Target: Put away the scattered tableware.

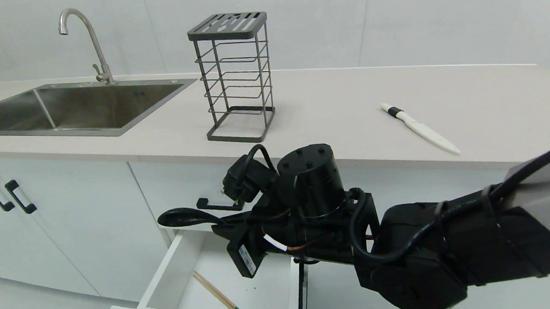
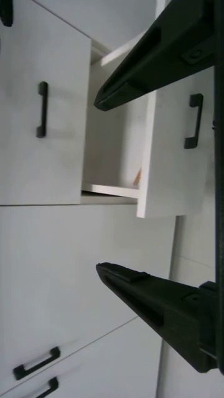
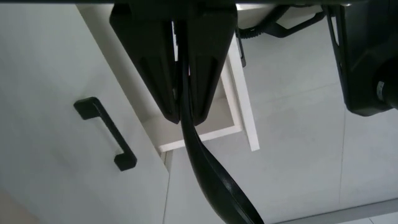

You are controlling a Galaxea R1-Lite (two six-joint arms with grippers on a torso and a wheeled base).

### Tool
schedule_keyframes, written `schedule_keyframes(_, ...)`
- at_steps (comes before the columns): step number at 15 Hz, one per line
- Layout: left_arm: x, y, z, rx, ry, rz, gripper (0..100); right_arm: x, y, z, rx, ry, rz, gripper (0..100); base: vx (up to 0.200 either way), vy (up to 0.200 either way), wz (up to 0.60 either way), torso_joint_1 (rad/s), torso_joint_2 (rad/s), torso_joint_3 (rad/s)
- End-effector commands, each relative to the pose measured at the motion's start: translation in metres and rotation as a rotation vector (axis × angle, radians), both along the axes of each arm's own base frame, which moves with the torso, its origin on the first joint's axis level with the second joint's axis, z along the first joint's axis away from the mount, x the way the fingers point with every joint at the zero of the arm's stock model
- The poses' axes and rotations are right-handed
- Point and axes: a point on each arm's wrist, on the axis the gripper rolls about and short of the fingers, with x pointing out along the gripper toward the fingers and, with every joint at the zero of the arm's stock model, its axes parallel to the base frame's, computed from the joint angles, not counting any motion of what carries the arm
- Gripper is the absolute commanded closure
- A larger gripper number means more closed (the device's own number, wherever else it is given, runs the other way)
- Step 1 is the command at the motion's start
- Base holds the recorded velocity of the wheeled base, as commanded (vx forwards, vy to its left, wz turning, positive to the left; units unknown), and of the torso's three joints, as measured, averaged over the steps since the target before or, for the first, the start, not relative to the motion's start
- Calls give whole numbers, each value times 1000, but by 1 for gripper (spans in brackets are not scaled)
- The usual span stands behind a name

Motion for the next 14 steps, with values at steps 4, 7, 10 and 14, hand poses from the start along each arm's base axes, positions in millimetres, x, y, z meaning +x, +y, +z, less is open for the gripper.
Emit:
schedule_keyframes(4, 0, 0, 0, 0, 1, 0, 0, 7, 17, -8, -21, 5, 12, 100, 0, 0, 0, -245, 345, 130)
schedule_keyframes(7, 0, 0, 0, 0, 1, 0, 0, 8, 21, -13, -26, 9, 14, 100, 0, 0, 0, -190, 290, 123)
schedule_keyframes(10, 0, 0, 0, 0, 3, 0, 0, 8, 21, -12, -27, -2, 19, 100, 0, 0, 0, -32, 237, 53)
schedule_keyframes(14, 0, 0, 0, 0, 3, 0, 0, 10, 21, -16, -50, -25, 30, 100, 0, 0, 0, -2, 35, 22)
